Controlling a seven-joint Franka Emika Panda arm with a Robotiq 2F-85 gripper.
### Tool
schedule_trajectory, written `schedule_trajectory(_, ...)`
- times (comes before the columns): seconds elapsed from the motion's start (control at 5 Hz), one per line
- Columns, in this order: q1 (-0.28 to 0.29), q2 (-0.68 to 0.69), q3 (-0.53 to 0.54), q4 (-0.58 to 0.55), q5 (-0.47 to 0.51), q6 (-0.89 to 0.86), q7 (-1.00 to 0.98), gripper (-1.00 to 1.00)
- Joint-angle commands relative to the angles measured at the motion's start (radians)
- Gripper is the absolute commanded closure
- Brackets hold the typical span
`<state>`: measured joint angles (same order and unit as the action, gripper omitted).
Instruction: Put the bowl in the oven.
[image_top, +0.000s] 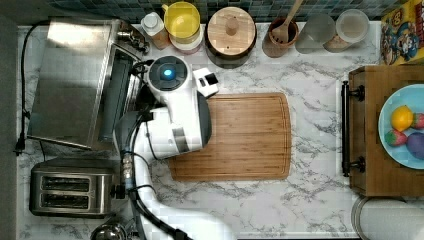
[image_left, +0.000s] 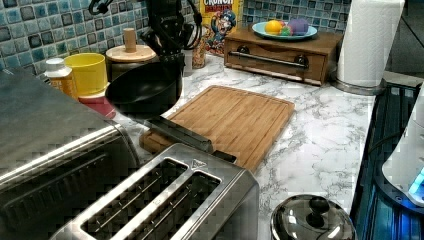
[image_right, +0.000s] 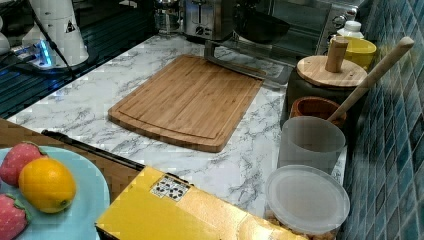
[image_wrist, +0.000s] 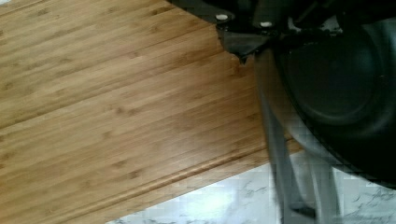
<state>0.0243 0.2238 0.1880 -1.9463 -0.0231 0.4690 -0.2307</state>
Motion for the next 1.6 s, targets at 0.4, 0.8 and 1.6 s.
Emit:
schedule_trajectory(0.4, 0.093, 0.009, 0.093, 0.142, -0.139, 0.062, 0.073, 1.00)
schedule_trajectory(0.8, 0.137, 0.095, 0.097, 0.207, -0.149, 0.041, 0.197, 1.00)
schedule_trajectory(1.6, 0.126, 0.118, 0.105, 0.098, 0.041, 0.326, 0.303, 1.00)
